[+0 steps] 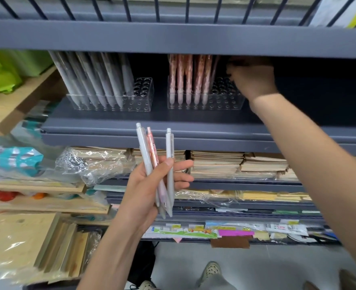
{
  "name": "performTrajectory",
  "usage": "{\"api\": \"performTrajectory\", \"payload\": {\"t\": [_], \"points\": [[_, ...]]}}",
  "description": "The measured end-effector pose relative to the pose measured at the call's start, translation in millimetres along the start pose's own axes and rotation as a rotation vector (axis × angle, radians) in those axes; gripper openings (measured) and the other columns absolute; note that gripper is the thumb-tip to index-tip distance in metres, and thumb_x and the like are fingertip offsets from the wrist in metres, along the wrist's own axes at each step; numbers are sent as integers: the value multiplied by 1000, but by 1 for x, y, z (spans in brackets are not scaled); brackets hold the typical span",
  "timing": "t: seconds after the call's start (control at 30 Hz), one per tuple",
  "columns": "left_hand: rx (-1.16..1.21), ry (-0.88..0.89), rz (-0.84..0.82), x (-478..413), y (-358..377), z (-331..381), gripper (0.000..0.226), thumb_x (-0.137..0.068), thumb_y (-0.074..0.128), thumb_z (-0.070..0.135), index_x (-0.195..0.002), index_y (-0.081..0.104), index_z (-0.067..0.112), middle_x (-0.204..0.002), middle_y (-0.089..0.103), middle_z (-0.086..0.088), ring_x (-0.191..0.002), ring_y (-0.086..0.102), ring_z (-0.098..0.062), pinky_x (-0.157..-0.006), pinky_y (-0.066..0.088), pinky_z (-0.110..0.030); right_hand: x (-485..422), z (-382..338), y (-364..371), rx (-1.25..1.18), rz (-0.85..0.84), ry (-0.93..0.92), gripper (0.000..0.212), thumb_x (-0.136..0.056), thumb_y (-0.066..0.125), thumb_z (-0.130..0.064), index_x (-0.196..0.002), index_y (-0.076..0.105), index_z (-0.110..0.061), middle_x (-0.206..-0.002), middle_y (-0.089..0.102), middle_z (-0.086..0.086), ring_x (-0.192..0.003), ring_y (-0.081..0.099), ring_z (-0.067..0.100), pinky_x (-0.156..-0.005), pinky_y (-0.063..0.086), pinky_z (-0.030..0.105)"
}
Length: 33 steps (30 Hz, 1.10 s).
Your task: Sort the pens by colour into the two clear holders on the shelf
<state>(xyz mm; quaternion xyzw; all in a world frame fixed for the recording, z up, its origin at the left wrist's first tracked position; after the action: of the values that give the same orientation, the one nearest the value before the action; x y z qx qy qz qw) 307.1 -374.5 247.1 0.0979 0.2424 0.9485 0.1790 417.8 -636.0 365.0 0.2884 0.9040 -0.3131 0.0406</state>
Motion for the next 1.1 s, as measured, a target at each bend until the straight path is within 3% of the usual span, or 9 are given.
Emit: {"api": "performTrajectory", "payload": {"t": [0.1, 0.17, 0.3, 0.43, 0.6, 0.7, 0.77, 0.9, 1.1], "points": [[10, 2, 14, 0, -5, 2, 23, -91, 62, 21, -104, 60, 2, -107, 73, -24, -81, 75, -32, -70, 61, -31, 33, -9, 5, -157, -8, -70, 14, -84, 62, -23, -73, 68, -29, -80, 72, -5, -68, 61, 7, -69, 50, 26], [12, 1, 15, -1, -7, 4, 23, -91, 63, 20, -104, 62, 2, -107, 73, -24, -82, 75, -33, -70, 61, -32, 70, -19, 16, -248, -180, -147, 12, -83, 67, -27, -71, 71, -28, -68, 70, -10, -56, 56, -4, -58, 43, 12], [8, 1, 13, -1, -9, 8, 24, -89, 64, 21, -104, 63, 2, -105, 74, -24, -81, 75, -33, -69, 61, -31, 129, -38, 47, -208, -551, -266, 11, -81, 77, -33, -82, 77, -22, -76, 73, -5, -66, 58, -1, -63, 47, 16], [24, -15, -12, 0, -12, 10, 30, -90, 63, 20, -110, 60, -1, -105, 74, -24, -90, 74, -38, -73, 61, -35, 144, -47, 65, -203, -647, -233, 15, -79, 79, -29, -86, 77, -16, -82, 72, 5, -69, 55, 8, -69, 50, 29], [52, -5, 14, 0, -32, 16, 21, -98, 56, 15, -110, 54, -2, -108, 72, -26, -99, 71, -42, -79, 61, -39, 140, -60, 66, -454, -506, -167, 13, -88, 71, -17, -90, 68, -4, -76, 70, 8, -62, 61, 11, -56, 50, 23], [-27, 13, 22, 3, -48, 24, 17, -94, 57, 18, -103, 54, 4, -102, 75, -21, -79, 75, -34, -66, 60, -32, 145, -69, 71, -613, -359, -124, 11, -92, 65, -13, -93, 61, -3, -76, 70, 16, -56, 62, 17, -53, 54, 31], [-65, 54, 49, 6, -58, 32, 20, -89, 60, 20, -98, 54, 3, -92, 76, -16, -57, 68, -23, -51, 54, -27, 156, -74, 86, -624, -396, -110, 11, -92, 65, -11, -96, 61, -2, -77, 70, 18, -56, 62, 19, -54, 55, 31], [-58, 78, 94, 9, -79, 45, 27, -89, 60, 19, -106, 55, -2, -90, 75, -14, -47, 56, -17, -44, 45, -25, 168, -80, 110, -557, -542, -77, 9, -87, 69, -4, -95, 68, -1, -80, 71, 23, -60, 67, 18, -59, 57, 26], [-92, 45, 77, 20, -106, 54, 19, -93, 63, 31, -91, 52, 16, -64, 49, 1, -40, 36, -10, -37, 32, -19, 129, -98, 92, -590, -137, -142, 6, -91, 66, -8, -89, 66, -14, -73, 74, 3, -70, 73, 19, -66, 59, 25]]}}
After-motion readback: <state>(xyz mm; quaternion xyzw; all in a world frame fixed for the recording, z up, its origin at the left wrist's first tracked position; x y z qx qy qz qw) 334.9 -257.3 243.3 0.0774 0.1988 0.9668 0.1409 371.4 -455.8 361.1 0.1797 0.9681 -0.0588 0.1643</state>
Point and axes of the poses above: each hand's wrist, its own x-axis away from the middle knuckle, its own y-axis out of the palm, z = x × y, the point moved 6 cm from there along -x, towards the middle knuckle
